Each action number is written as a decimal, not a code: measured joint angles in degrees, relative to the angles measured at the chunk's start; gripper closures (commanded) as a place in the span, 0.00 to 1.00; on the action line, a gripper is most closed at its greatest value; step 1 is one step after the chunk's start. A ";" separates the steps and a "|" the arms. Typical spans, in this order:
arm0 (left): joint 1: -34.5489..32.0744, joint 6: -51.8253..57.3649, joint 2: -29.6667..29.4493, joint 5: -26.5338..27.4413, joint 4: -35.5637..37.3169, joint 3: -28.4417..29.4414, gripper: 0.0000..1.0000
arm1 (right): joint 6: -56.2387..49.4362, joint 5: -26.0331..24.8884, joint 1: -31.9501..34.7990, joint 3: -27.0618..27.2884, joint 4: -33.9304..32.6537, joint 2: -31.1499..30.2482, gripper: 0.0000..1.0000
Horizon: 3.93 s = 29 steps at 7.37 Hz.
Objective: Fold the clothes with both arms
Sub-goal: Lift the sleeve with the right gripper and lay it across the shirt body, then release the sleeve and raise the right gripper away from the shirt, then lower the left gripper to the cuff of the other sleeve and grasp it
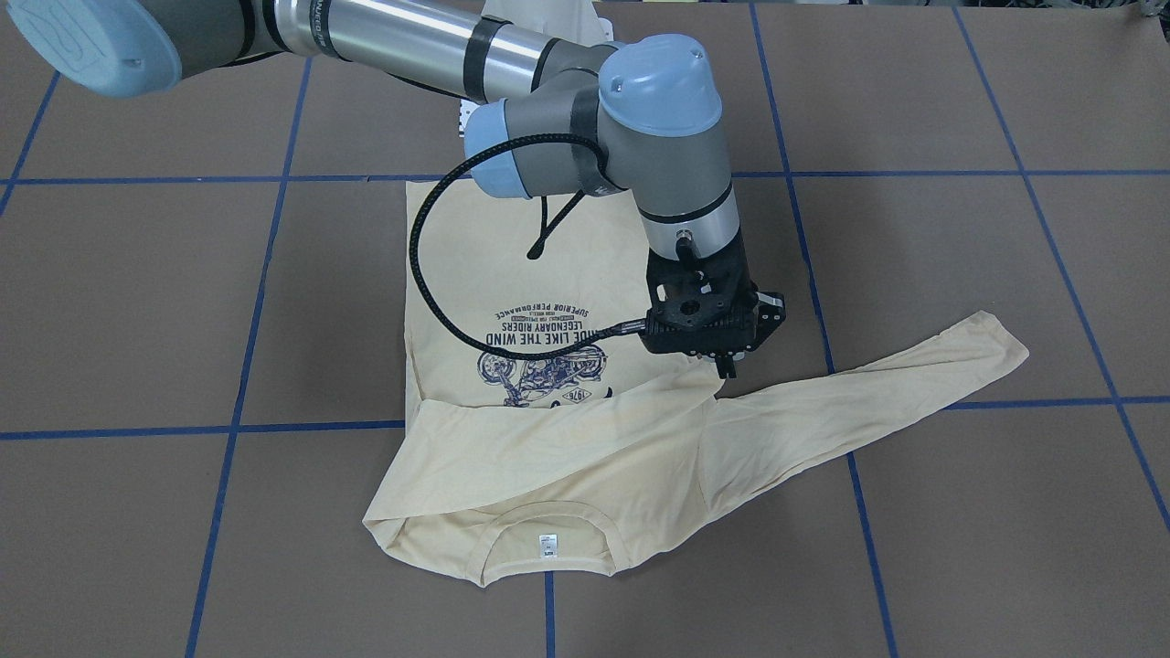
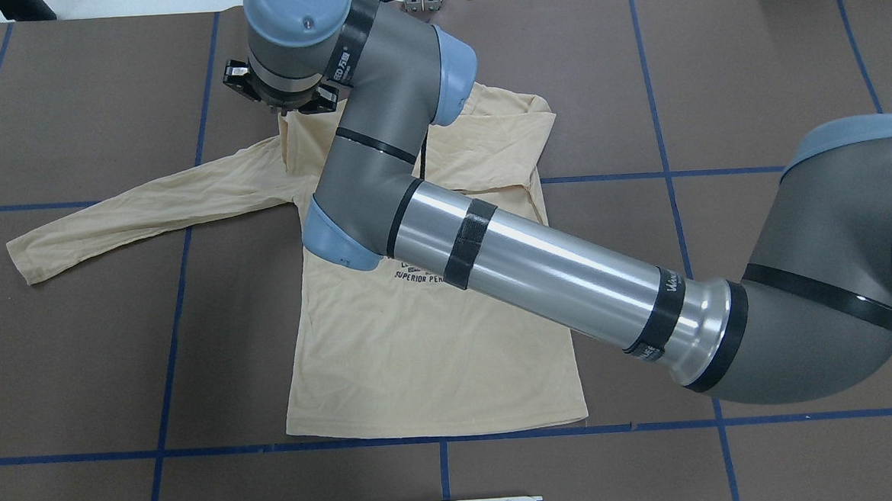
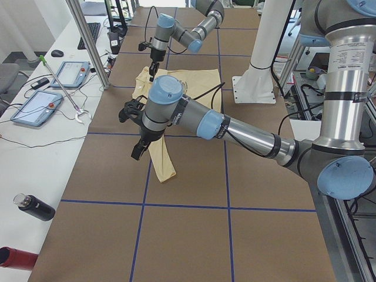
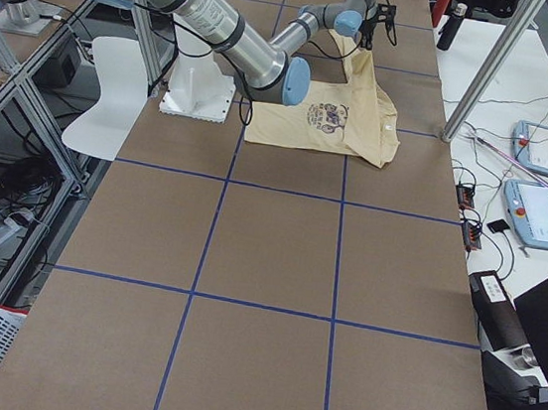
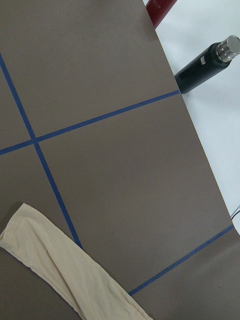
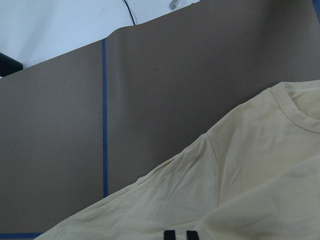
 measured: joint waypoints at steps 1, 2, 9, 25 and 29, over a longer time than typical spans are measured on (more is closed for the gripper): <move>0.32 -0.09 0.22 -0.04 -1.08 -0.10 0.00 | 0.00 -2.02 -0.64 -2.67 2.79 0.49 0.00; 1.94 -1.48 0.69 -0.40 -1.71 -0.11 0.00 | 0.07 -2.92 -0.90 -4.27 4.25 1.27 0.00; 22.57 -23.15 0.39 5.20 -30.84 23.34 0.22 | -7.80 16.91 13.06 39.89 -16.63 -36.74 0.00; 28.20 -25.47 -6.29 2.02 -34.24 38.48 0.52 | -14.50 19.10 17.78 51.46 -18.93 -54.28 0.00; 28.36 -25.27 -6.23 2.02 -34.24 38.92 1.00 | -14.50 19.09 17.79 51.48 -18.93 -54.27 0.00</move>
